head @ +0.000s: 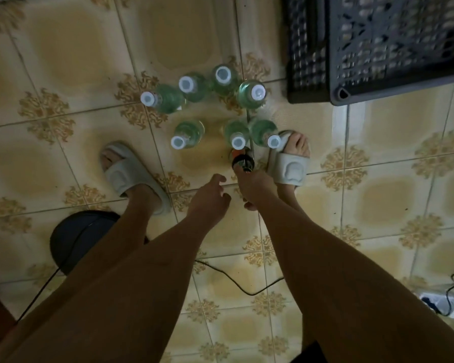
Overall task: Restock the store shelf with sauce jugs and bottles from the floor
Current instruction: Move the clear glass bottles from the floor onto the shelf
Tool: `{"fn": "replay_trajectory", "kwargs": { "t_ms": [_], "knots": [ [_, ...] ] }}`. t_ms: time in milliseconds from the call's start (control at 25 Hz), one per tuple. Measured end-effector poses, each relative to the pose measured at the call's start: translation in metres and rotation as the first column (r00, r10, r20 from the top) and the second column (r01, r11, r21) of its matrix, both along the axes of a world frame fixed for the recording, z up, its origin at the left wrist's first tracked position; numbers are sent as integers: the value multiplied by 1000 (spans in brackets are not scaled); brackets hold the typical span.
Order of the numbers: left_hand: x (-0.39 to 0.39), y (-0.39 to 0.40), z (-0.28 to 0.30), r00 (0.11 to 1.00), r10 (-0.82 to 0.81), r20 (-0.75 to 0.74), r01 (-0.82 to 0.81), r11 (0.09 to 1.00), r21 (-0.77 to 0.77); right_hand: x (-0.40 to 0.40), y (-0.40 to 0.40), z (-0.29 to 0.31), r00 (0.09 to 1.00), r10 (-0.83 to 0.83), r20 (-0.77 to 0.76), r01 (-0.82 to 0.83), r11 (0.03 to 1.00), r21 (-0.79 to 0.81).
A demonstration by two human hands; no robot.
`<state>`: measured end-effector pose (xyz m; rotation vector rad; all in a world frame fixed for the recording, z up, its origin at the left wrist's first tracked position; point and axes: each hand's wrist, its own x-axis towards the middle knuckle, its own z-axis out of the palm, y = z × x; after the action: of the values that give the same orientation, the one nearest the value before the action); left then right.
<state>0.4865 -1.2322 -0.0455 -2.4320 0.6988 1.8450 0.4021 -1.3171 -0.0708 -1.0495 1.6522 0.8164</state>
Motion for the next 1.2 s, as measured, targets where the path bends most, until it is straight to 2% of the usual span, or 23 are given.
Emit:
{"fn": "replay_trajectory", "kwargs": {
  "t_ms": [160, 320, 440, 640, 720, 800, 880, 1040, 1080, 1120, 1160, 1200],
  "knots": [
    [2, 9, -11, 998, -55, -13, 55, 998, -15, 6, 4, -13, 987, 144, -76, -142, 989, 25],
    [26, 12, -7, 995, -103, 10, 103, 995, -15, 7, -6, 15, 931, 357, -72, -355, 934, 37],
    [38, 6, 16, 987, -158, -16, 158, 987, -44, 8, -12, 63, 807, 590, -26, -589, 807, 25],
    [44, -11, 64, 946, -283, -160, 247, 946, -209, 29, -33, 159, 614, 783, 94, -789, 614, 38],
    [43, -18, 84, 924, -325, -203, 271, 928, -255, 45, -43, 192, 475, 875, 96, -879, 465, 108],
    [42, -22, 104, 925, -302, -230, 232, 929, -288, 59, -52, 217, 320, 938, 133, -946, 310, 92],
    [44, -26, 118, 958, -194, -213, 115, 936, -333, 71, -63, 234, 277, 948, 160, -961, 272, 50],
    [63, -40, 138, 973, -47, -225, -31, 943, -330, 94, -84, 257, 359, 914, 187, -931, 366, -4],
    [72, -44, 141, 962, -30, -271, -60, 946, -320, 98, -96, 265, 424, 864, 270, -895, 446, -23],
    [83, -50, 145, 949, -11, -314, -95, 942, -322, 101, -111, 275, 542, 753, 373, -809, 588, -13],
    [97, -56, 150, 939, 1, -343, -126, 931, -343, 104, -127, 284, 674, 574, 465, -660, 750, 31],
    [112, -64, 160, 934, 6, -358, -139, 927, -348, 105, -142, 290, 759, 396, 517, -495, 867, 63]
  ]
}}
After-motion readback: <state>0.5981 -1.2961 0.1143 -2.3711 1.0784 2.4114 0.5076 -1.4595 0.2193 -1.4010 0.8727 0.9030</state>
